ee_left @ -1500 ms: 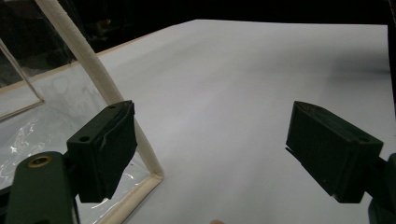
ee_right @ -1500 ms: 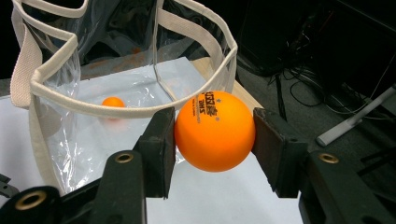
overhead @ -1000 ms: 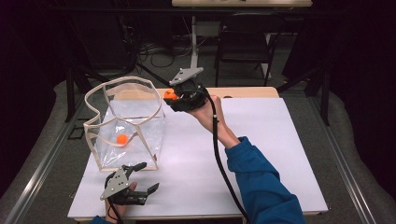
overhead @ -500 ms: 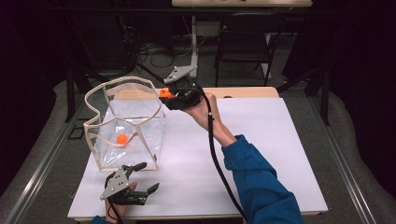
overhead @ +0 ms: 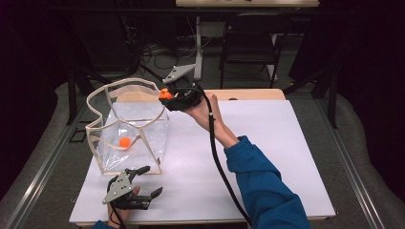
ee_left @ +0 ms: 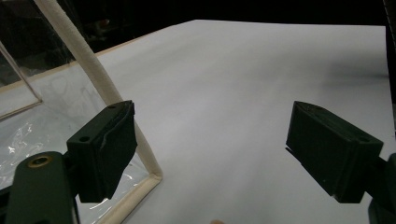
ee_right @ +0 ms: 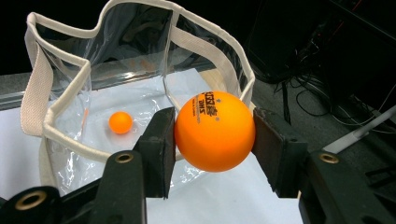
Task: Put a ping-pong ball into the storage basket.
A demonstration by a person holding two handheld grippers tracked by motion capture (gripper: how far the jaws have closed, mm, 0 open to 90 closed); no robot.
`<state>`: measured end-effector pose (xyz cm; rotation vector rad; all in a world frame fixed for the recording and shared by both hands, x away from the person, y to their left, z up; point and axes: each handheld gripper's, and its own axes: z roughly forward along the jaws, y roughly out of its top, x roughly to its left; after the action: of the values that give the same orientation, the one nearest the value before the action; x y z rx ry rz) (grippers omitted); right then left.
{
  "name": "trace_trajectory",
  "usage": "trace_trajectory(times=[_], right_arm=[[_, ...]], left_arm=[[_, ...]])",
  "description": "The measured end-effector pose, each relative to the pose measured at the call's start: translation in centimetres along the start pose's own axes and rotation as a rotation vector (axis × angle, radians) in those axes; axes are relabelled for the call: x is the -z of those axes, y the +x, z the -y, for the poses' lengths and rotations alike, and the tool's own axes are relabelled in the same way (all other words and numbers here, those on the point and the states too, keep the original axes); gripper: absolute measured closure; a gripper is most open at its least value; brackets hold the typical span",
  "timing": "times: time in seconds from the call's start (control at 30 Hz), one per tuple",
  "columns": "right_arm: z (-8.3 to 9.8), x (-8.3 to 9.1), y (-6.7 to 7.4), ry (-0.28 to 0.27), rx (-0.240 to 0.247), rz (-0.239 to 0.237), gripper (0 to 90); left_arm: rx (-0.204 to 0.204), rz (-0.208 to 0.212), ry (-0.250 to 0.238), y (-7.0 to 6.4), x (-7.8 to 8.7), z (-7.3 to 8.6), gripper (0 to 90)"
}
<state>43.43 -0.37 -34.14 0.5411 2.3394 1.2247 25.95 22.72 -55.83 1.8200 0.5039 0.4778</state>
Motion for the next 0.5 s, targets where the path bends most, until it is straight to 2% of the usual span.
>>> trace_trajectory(times=[0.5], right_arm=[[-1.03, -0.44, 0.75, 0.01, 0.025, -0.012, 50.6]], left_arm=[[0.001, -0.001, -0.004, -0.04, 0.02, -0.01, 16.1]])
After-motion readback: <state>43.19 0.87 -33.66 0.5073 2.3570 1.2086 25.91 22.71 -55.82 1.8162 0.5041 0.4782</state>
